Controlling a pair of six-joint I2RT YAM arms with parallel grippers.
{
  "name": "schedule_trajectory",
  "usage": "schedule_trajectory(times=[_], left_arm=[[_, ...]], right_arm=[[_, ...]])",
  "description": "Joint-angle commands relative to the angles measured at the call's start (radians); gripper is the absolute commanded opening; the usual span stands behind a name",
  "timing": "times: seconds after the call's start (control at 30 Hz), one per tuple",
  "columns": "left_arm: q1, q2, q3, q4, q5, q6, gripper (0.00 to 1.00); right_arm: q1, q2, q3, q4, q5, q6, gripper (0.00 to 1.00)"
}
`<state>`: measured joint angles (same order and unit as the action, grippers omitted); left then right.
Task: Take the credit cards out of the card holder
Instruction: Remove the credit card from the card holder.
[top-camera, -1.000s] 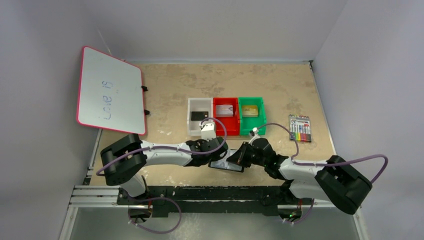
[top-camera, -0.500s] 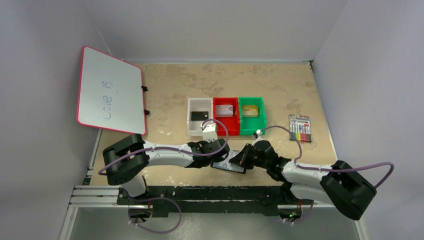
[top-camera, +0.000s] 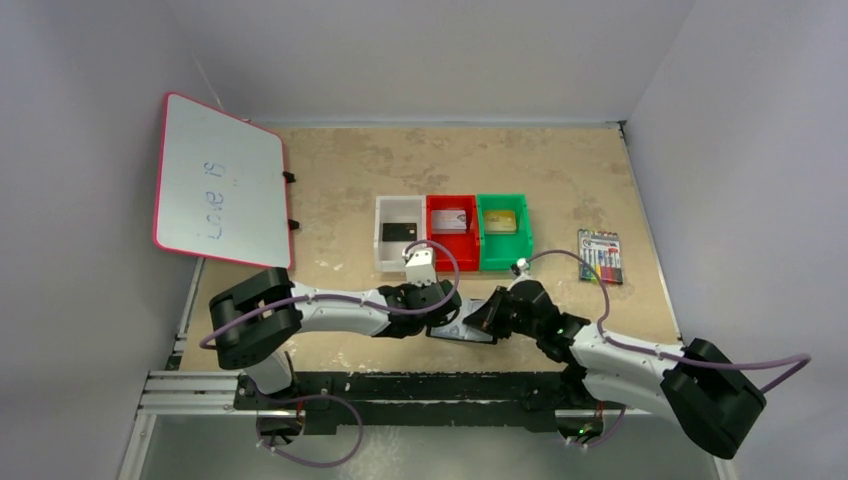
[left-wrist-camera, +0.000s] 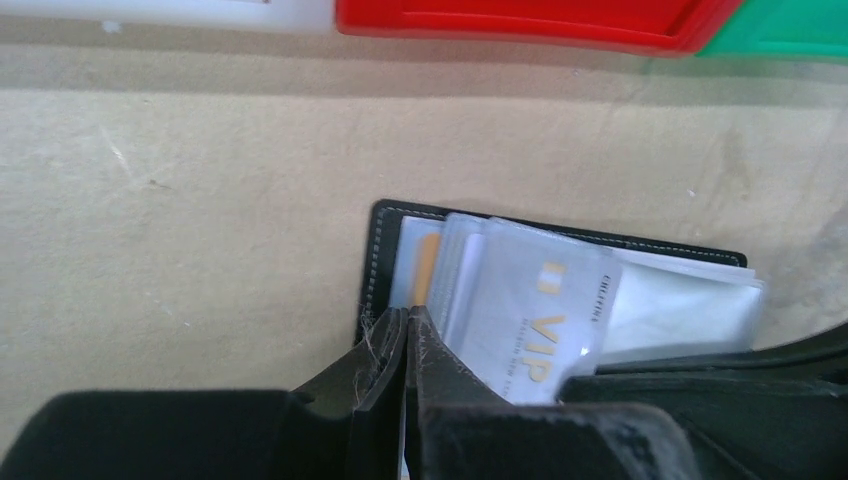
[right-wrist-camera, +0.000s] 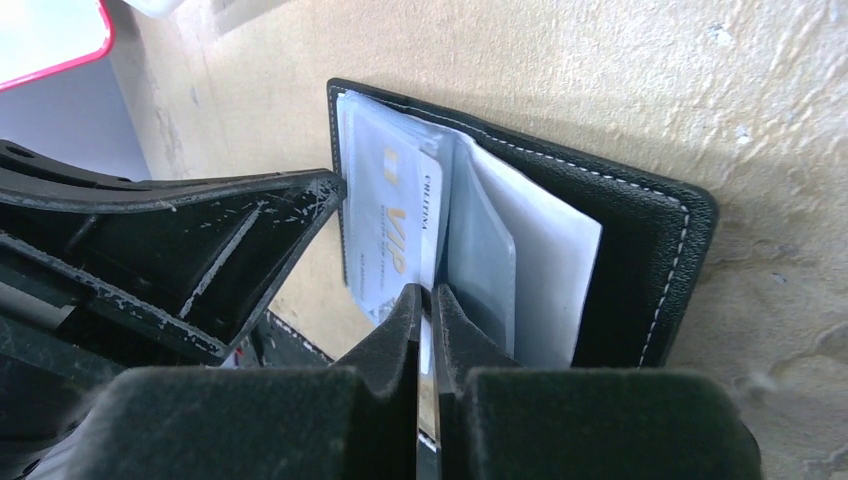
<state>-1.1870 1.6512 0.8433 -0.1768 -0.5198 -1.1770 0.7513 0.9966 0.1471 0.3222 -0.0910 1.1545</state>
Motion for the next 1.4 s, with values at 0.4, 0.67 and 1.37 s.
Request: schedule_trajectory(times=[0.4, 0.67, 1.37], left_arm=[[-0.028, -0.093, -0.062, -0.106, -0.078, -0.04, 0.07], [-0.046, -0.24, -0.111, -0.084, -0.197, -0.128, 0.31], [-0.082, 0.087, 0.056, -0.219, -0.128, -0.13, 0.24]], right_arm=[[-0.005, 0.064, 0.078, -0.014, -0.042, -0.174, 0.0], [-0.004, 0.269, 0.148, 0.123, -0.156, -0.308, 0.0], [-0.013, 0.31, 0.101, 0.242, -0.142, -0.16, 0.18]])
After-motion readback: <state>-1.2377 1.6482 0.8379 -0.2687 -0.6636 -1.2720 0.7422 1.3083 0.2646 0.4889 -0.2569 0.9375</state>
